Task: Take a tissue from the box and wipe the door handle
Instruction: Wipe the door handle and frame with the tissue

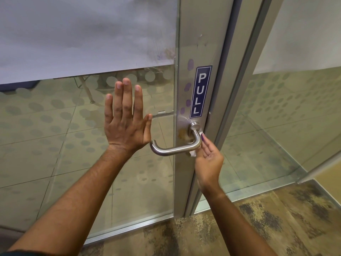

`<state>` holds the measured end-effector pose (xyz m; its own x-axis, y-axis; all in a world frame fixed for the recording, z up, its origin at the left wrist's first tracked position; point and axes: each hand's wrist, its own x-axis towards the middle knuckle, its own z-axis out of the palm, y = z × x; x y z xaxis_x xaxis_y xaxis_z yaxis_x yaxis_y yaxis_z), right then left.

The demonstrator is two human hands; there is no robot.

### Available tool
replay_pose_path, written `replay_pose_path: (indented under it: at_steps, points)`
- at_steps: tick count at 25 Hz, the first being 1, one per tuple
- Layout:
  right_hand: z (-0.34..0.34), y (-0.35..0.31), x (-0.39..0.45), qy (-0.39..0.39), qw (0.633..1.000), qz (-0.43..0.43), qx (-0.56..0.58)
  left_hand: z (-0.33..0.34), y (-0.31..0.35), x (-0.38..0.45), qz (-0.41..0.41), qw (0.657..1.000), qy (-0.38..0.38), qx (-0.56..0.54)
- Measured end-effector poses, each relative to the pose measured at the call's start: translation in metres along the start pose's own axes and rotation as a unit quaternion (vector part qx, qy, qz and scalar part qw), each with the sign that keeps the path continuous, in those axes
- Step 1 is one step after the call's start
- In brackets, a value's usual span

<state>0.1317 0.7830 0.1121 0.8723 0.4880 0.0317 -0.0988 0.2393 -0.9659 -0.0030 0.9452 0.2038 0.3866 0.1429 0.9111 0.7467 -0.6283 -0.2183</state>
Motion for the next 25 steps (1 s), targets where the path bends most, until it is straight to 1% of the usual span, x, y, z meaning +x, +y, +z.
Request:
replay_pose_path:
  at_steps: [2,4,10,11,12,13,14,15,16,17,18,19,20,21,22,24,25]
  points:
    - [0.009,-0.011,0.001,0.015,0.988,0.076,0.132,0.001,0.0,0.0,0.001,1.0,0.004,0.003]
    - [0.015,-0.02,-0.007,0.002,0.969,0.137,0.206,0.001,0.0,-0.001,0.005,1.0,0.004,0.006]
    - [0.024,-0.04,-0.012,-0.011,0.899,0.239,0.367,0.001,-0.002,-0.002,0.014,1.0,0.004,0.006]
    - [0.023,-0.038,-0.011,-0.02,0.891,0.251,0.377,0.001,-0.002,-0.002,0.014,1.0,0.004,0.008]
    - [0.022,-0.036,-0.011,-0.029,0.895,0.248,0.369,0.002,-0.003,-0.002,0.013,1.0,0.004,0.006]
    - [0.021,-0.031,-0.013,-0.033,0.915,0.22,0.336,0.002,-0.003,-0.002,0.013,1.0,0.004,0.004]
    - [0.021,-0.025,-0.017,-0.029,0.948,0.168,0.27,0.002,-0.003,-0.002,0.013,1.0,0.003,0.002]
    - [0.021,-0.019,-0.023,-0.015,0.979,0.096,0.178,0.002,-0.002,-0.002,0.014,1.0,0.001,0.001]
    - [0.02,-0.011,-0.028,0.009,0.997,0.008,0.073,0.002,-0.003,-0.002,0.013,1.0,0.002,0.002]
    - [0.019,-0.003,-0.033,0.03,0.995,-0.087,-0.024,0.002,-0.002,-0.002,0.011,1.0,0.004,0.001]
    - [0.017,0.007,-0.035,0.037,0.977,-0.178,-0.109,0.002,-0.002,-0.002,0.01,1.0,0.006,-0.002]
    - [0.015,0.016,-0.035,0.03,0.949,-0.258,-0.178,0.002,-0.002,-0.003,0.012,1.0,0.009,-0.002]
    - [0.016,0.024,-0.032,0.018,0.92,-0.319,-0.228,0.003,-0.002,-0.003,0.014,1.0,0.011,0.001]
    - [0.018,0.03,-0.028,0.007,0.893,-0.357,-0.272,0.003,-0.003,-0.002,0.014,1.0,0.011,0.003]
    - [0.021,0.034,-0.023,0.0,0.871,-0.376,-0.315,0.003,-0.003,-0.002,0.013,1.0,0.01,0.002]
    - [0.023,0.039,-0.017,-0.021,0.836,-0.394,-0.381,0.003,-0.003,-0.002,0.011,1.0,0.008,0.002]
    - [0.022,0.042,-0.016,-0.034,0.825,-0.4,-0.398,0.004,-0.003,-0.002,0.011,1.0,0.007,0.004]
